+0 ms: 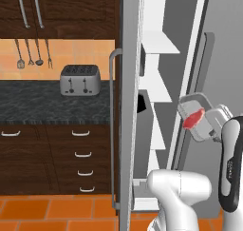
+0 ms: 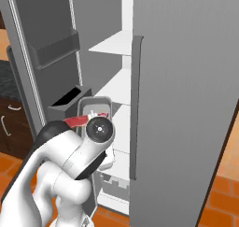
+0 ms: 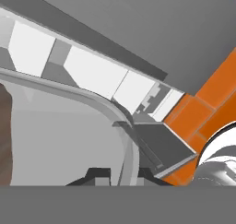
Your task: Take the meat container that has the steak and place it on the second highest rack of the freezer. Then take the vegetable container that has the lemon wedge and lime and place it on the highest rack of the freezer.
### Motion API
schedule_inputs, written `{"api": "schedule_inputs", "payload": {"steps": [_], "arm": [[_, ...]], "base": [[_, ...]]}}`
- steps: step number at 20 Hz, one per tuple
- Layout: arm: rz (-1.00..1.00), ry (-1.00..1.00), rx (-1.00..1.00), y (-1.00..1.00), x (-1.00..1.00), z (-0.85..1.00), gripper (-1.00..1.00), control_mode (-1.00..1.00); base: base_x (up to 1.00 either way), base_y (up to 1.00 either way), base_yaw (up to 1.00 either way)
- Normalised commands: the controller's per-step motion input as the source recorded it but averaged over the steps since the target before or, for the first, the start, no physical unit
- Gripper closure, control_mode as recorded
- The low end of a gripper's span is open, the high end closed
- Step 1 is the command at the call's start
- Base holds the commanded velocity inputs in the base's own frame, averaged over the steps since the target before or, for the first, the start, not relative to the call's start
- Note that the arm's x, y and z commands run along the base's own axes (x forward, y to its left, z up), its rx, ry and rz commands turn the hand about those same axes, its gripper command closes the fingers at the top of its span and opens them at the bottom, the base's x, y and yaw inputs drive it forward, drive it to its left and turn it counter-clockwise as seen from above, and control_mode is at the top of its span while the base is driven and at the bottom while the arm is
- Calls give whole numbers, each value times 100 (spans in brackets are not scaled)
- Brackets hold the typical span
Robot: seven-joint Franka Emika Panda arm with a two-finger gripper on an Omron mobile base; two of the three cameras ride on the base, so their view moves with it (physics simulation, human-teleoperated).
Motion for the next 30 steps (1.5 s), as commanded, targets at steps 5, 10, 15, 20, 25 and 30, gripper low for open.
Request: {"api": "schedule_inputs", "payload": {"steps": [5, 10, 15, 20, 25, 30], "arm": [[-4, -1, 7, 33, 95, 0, 100, -100], [-3, 1, 10, 3, 100, 1, 100, -100], [0, 1, 13, -18, 99, 4, 100, -100], [-2, 14, 5, 0, 89, 23, 100, -100], [-3, 7, 0, -8, 78, 0, 100, -100], [0, 0, 0, -1, 68, -15, 100, -100]], "base": [[0, 0, 0], [0, 0, 0], [0, 0, 0], [0, 0, 0], [0, 0, 0], [0, 0, 0]]}}
